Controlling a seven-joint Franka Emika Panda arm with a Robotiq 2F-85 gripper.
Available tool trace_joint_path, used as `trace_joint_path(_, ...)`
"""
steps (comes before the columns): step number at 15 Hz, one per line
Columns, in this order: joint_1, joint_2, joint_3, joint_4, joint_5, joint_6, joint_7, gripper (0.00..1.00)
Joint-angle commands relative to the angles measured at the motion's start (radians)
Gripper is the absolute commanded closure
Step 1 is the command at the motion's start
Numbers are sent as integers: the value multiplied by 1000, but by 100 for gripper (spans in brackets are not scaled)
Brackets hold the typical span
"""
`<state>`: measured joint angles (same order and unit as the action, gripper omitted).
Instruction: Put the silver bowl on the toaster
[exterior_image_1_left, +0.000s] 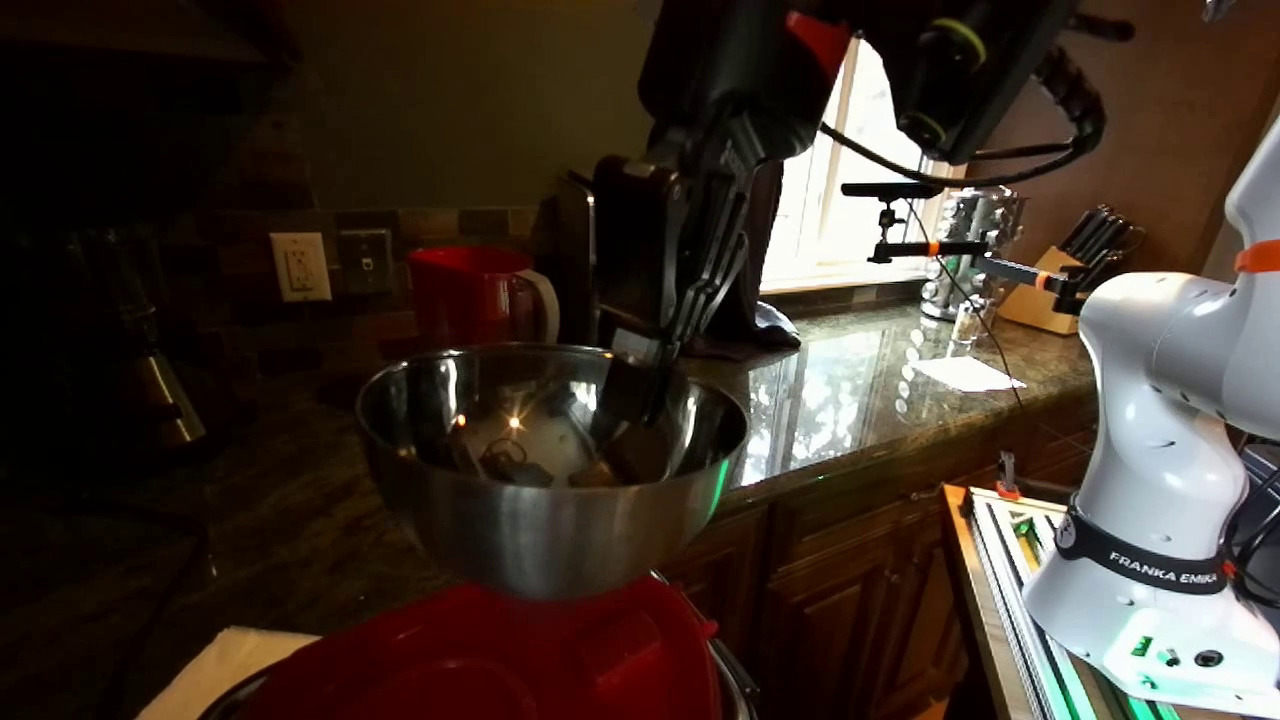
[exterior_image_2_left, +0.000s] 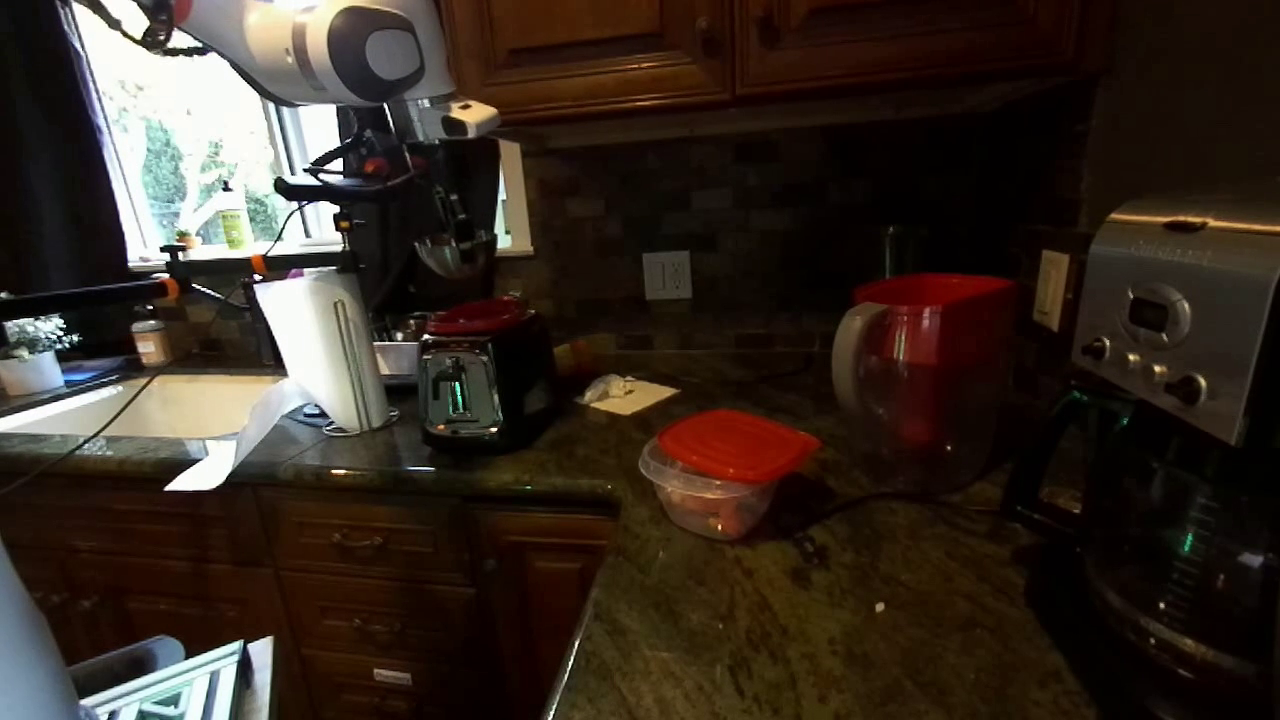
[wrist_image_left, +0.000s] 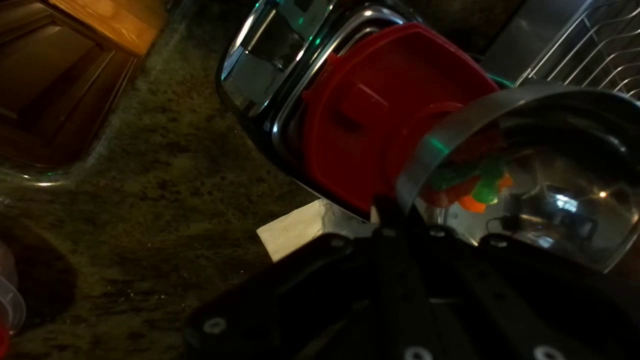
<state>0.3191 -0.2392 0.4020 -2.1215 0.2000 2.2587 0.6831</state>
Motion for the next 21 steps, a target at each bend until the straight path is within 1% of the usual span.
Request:
trace_joint_path(1,-1,40,33,8,-40,37,22,99)
trace_joint_path(6,7,124,45,34,-49,54,31,99)
trace_joint_path(10,16,180,39,64,-53,73,57,99)
trace_joint_path(18,35,243,26,107,-106,78,143,99)
trace_joint_path(19,36,245,24,108,-117,79,158,81)
trace_joint_path(20,36,249,22,112,-124,76,169,71)
trace_joint_path(21,37,251,20,116,-131,73,179,66)
